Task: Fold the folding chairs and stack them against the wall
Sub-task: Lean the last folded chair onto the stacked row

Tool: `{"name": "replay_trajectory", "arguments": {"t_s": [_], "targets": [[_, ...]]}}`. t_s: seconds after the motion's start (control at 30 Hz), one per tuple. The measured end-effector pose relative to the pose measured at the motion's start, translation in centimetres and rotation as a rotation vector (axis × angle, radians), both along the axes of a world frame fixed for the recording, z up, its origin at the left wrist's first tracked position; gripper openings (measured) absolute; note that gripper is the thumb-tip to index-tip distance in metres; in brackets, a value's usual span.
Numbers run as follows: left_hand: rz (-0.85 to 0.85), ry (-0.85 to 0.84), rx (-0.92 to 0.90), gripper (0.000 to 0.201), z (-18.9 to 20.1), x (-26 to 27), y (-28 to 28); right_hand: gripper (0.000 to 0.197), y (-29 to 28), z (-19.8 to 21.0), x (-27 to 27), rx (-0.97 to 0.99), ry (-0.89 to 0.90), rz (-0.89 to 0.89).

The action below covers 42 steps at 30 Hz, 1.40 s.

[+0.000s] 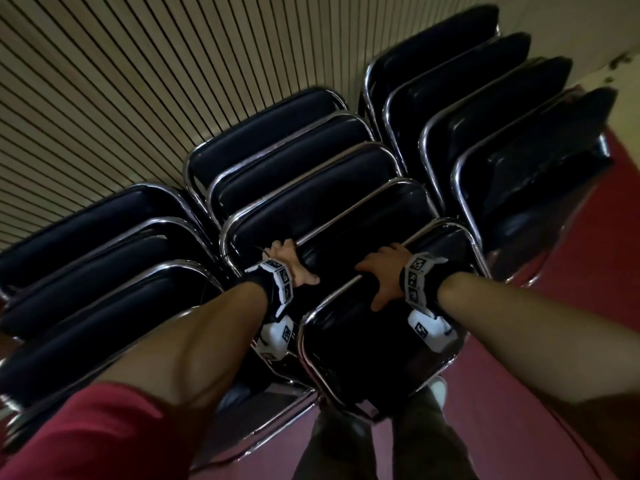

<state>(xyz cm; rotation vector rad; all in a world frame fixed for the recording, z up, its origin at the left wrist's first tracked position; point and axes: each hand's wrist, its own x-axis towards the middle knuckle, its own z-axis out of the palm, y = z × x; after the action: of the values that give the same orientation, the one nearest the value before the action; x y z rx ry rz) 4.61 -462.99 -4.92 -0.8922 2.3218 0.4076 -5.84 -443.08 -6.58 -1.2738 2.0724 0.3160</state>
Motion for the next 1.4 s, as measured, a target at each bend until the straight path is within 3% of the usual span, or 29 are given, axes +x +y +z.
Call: {"name": "replay_trajectory", "arguments": {"t_s": [0.13, 0.23, 0.43, 0.57, 0.77, 1.03, 1.2, 1.4], "targets": [[-0.074, -0.071, -0.12, 0.105, -1.1, -0.2, 0.2, 0.106, -0.1, -0.6, 1.2, 0.065, 0.082, 0.042], [-0.164, -0.138, -0.177, 0.107, -0.8, -0.9, 0.3, 0.1, -0.1, -0.6, 1.5, 0.05, 0.091, 0.008], [-0.094, -0.123, 0.019, 0.094, -0.8, -1.4, -0.1, 0.086, 0.7, 0.1, 2.5, 0.061, 0.097, -0.028], [-0.091, -0.104, 0.089, 0.093, -0.4, -0.8, -0.1, 0.088, 0.9, 1.2, 2.7, 0.154, 0.067, -0.038], [-0.075, 0.023, 0.061, 0.081, 0.8, -0.7, -1.9, 0.081, 0.1, 1.7, 3.4, 0.138, 0.031, -0.037], [-0.071, 0.031, 0.078, 0.087, 0.2, -0.3, -2.6, 0.08, -1.2, 1.2, 4.0, 0.081, 0.051, -0.034], [0.022, 0.056, 0.109, 0.099, 0.2, 1.0, -2.7, 0.084, -0.7, 1.0, 2.9, 0.079, 0.087, -0.037], [0.258, 0.075, 0.106, 0.109, -0.3, 3.5, -3.0, 0.087, -0.3, 0.3, 1.8, 0.024, 0.075, -0.024]]}}
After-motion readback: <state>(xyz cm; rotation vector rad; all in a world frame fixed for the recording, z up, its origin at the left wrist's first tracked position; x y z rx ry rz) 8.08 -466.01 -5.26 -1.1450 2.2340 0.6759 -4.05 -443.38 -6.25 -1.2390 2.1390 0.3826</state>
